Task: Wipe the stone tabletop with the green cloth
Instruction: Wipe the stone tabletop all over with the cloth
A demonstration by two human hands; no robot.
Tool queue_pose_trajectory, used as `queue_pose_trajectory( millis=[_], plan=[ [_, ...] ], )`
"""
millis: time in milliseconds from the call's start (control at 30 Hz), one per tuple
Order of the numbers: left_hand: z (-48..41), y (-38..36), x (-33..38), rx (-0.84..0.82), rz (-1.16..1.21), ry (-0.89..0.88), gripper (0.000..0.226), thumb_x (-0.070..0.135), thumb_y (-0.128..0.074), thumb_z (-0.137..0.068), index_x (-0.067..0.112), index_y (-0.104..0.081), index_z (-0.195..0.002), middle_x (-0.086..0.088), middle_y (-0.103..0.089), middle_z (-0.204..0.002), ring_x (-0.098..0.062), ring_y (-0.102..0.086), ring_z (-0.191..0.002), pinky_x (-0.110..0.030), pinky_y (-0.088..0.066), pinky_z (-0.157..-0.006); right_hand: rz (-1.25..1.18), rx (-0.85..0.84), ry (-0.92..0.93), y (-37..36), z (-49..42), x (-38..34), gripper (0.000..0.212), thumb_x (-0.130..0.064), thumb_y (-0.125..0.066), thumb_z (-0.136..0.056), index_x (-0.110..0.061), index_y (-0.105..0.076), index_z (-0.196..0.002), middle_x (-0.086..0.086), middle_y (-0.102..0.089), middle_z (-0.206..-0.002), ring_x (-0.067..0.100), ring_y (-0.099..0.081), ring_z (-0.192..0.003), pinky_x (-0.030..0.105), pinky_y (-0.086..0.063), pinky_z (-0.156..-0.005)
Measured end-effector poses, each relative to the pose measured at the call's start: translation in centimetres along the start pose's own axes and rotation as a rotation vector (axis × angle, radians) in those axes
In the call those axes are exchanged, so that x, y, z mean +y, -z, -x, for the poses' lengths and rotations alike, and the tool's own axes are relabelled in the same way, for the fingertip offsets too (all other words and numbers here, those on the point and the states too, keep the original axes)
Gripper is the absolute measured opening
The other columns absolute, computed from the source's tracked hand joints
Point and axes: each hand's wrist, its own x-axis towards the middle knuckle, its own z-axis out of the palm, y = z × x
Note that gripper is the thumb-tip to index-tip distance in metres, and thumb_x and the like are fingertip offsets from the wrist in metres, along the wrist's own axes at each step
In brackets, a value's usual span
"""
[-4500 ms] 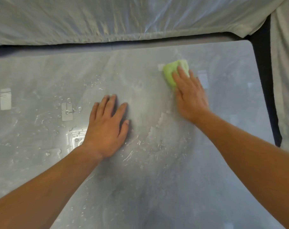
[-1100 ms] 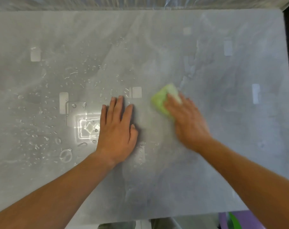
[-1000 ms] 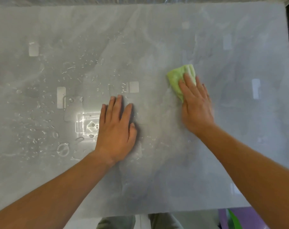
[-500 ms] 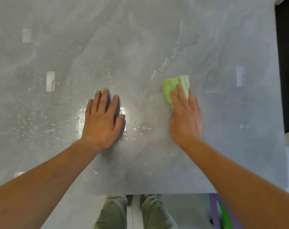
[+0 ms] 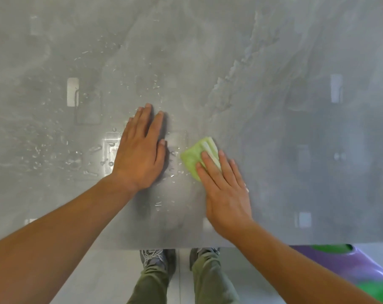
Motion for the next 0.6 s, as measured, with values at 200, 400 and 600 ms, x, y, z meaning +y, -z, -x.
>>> queue_pose_trajectory(
  millis=[200,400,600],
  plan=[
    [2.3,0.3,-2.4,0.012,-0.049,-0.003,0.059,0.038,-0.028,-0.099,0.012,-0.031,-0.153,-0.018,-0.011,-0.165,-0.033,-0.002,-0.154,-0.047,0.004,-0.124,-0.024,0.103,-0.168,1.0,-12.1,0.5,0.067,-0.002,-0.044,-0.084,-0.02,-0.039,-0.149,-0.003,-0.025,-0.162,0.033,-0.015,-0.151,0.045,-0.006,-0.123],
    [3.0,0.5,-3.4,-0.039,-0.009,-0.024,0.062,0.041,-0.023,-0.1,0.015,-0.027,-0.157,-0.013,-0.006,-0.167,-0.028,0.004,-0.154,-0.04,0.008,-0.123,0.053,-0.039,0.17,-1.3,-3.2,-2.7,0.06,-0.009,-0.036,-0.089,-0.018,-0.042,-0.148,0.001,-0.027,-0.162,0.034,-0.017,-0.151,0.051,-0.016,-0.122],
    [2.9,0.7,-4.1,-0.037,0.077,-0.045,0.064,0.046,-0.019,-0.1,0.014,-0.028,-0.155,-0.01,-0.006,-0.167,-0.023,0.004,-0.154,-0.035,0.01,-0.122,0.003,0.061,0.013,0.6,-9.9,-0.5,0.062,0.002,-0.045,-0.085,-0.017,-0.049,-0.144,-0.001,-0.035,-0.158,0.031,-0.025,-0.149,0.049,-0.014,-0.123]
  ],
)
